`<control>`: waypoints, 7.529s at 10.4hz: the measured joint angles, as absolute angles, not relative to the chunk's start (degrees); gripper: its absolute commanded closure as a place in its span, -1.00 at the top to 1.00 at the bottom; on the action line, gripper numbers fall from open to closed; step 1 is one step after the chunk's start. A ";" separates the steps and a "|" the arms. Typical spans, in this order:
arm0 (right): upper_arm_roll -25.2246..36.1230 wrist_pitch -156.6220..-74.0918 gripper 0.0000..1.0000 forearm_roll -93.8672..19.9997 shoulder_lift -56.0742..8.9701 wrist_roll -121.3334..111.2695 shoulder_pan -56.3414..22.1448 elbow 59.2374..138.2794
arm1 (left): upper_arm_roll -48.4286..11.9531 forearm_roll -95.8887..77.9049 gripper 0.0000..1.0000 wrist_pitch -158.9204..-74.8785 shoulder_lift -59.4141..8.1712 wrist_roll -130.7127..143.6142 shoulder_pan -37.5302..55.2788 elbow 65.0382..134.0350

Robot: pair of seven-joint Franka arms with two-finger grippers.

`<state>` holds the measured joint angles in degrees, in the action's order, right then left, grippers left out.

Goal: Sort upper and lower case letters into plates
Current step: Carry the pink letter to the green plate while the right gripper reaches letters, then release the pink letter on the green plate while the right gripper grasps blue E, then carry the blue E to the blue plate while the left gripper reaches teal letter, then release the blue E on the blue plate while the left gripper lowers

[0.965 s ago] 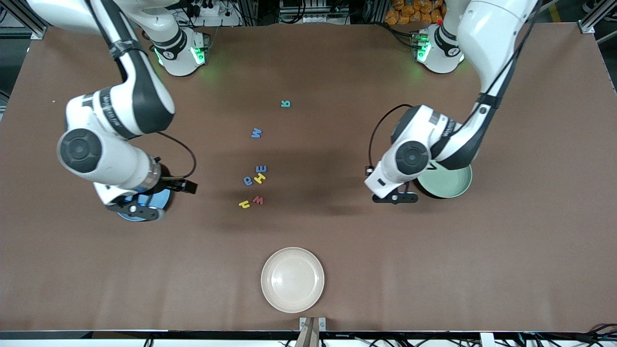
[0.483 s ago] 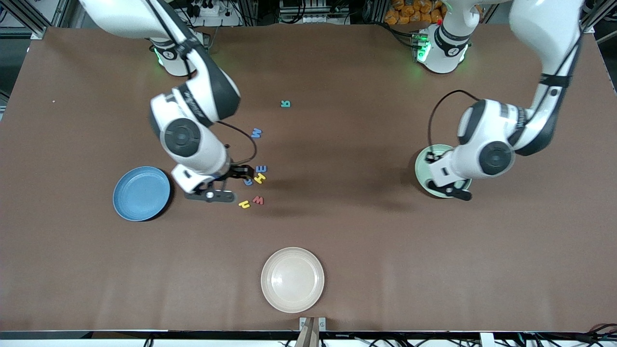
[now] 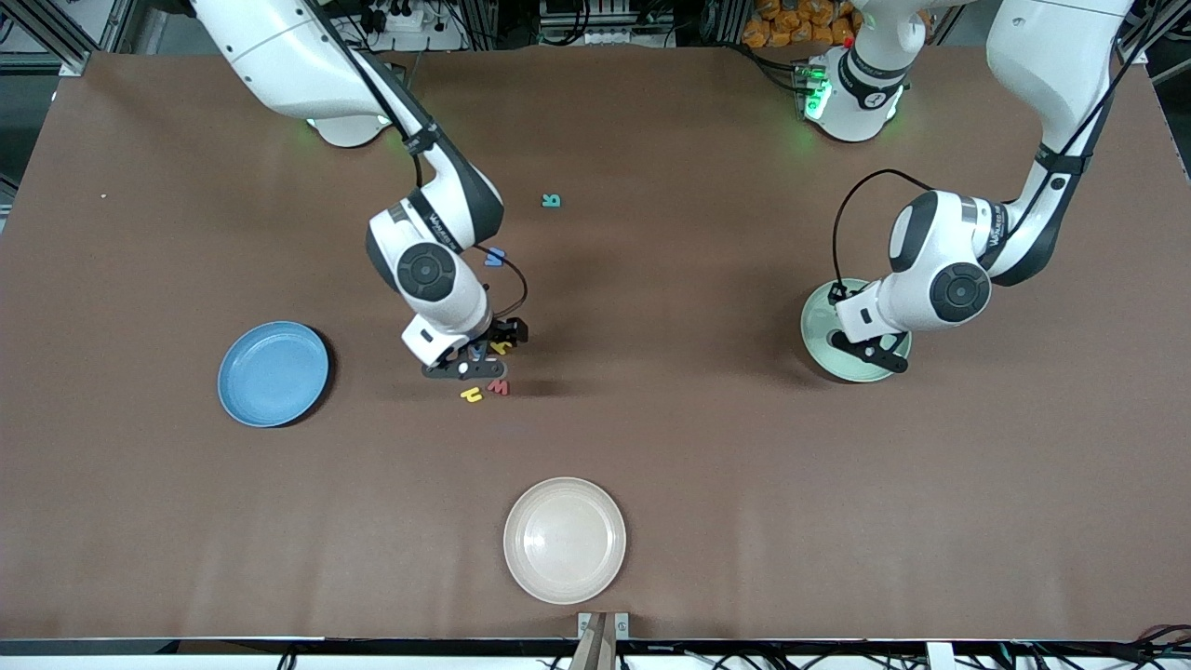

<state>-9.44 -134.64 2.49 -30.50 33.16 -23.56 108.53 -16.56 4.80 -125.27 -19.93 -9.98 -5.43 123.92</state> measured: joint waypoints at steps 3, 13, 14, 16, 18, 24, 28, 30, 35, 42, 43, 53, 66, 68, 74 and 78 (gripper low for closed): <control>-11.63 -140.12 1.00 2.49 -29.95 35.63 -24.10 113.58 | -17.16 4.67 1.00 -126.06 -20.09 -7.99 -5.14 123.90; -11.99 -146.76 1.00 6.02 -28.97 35.86 -23.14 119.99 | -18.26 4.55 1.00 -126.08 -20.44 14.89 2.70 121.38; -11.95 -146.84 1.00 6.05 -29.12 35.86 -23.13 119.94 | -18.26 4.55 1.00 -126.08 -20.46 14.89 2.70 121.38; -11.89 -147.08 1.00 6.09 -29.52 35.86 -23.14 119.65 | -18.26 4.55 1.00 -126.08 -20.56 14.89 2.73 121.38; -11.54 -147.26 1.00 6.57 -29.99 35.86 -23.14 119.18 | -18.26 4.55 1.00 -126.08 -20.65 14.92 2.77 121.38; -10.59 -147.33 1.00 6.93 -31.76 35.97 -23.41 116.86 | -18.27 4.54 1.00 -126.08 -20.74 14.97 2.78 121.37; -10.62 -147.05 -0.90 7.02 -31.70 39.56 -23.78 116.64 | -18.27 4.54 1.00 -126.08 -20.78 14.98 2.78 121.37; -10.75 -146.76 -1.00 7.08 -31.16 41.34 -24.00 116.61 | -18.27 4.54 1.00 -126.08 -20.81 14.98 2.78 121.37; -10.44 -144.16 -1.00 7.13 -29.77 41.74 -23.77 116.60 | -18.30 4.47 1.00 -126.10 -20.87 14.98 2.79 120.88; -6.71 -138.79 -1.00 7.64 -22.34 36.44 -8.83 116.11 | -24.11 -1.24 1.00 -132.79 -23.32 28.31 11.58 112.13; -3.89 -138.80 -1.00 7.69 -22.40 33.77 -6.61 116.04 | -24.13 -1.25 1.00 -132.93 -24.53 35.02 15.15 109.89; -1.11 -138.00 1.00 7.56 -28.14 21.19 8.85 114.38 | -23.40 19.16 1.00 -142.74 -33.67 93.15 39.96 105.48; -1.67 -131.04 1.00 2.62 -29.31 22.19 7.44 111.07 | -22.70 24.21 1.00 -137.37 -39.81 78.49 45.85 100.68; -1.74 -130.75 1.00 2.40 -28.81 22.26 6.26 110.65 | -22.94 19.62 1.00 -137.28 -40.10 78.45 46.23 100.69; -1.78 -119.81 1.00 2.34 -25.26 22.42 2.05 105.60 | -22.99 14.35 1.00 -137.29 -41.22 79.72 48.90 100.69; -1.84 -119.13 1.00 2.30 -23.95 22.55 -0.58 104.88 | -22.81 14.35 1.00 -137.62 -42.86 81.17 49.88 99.26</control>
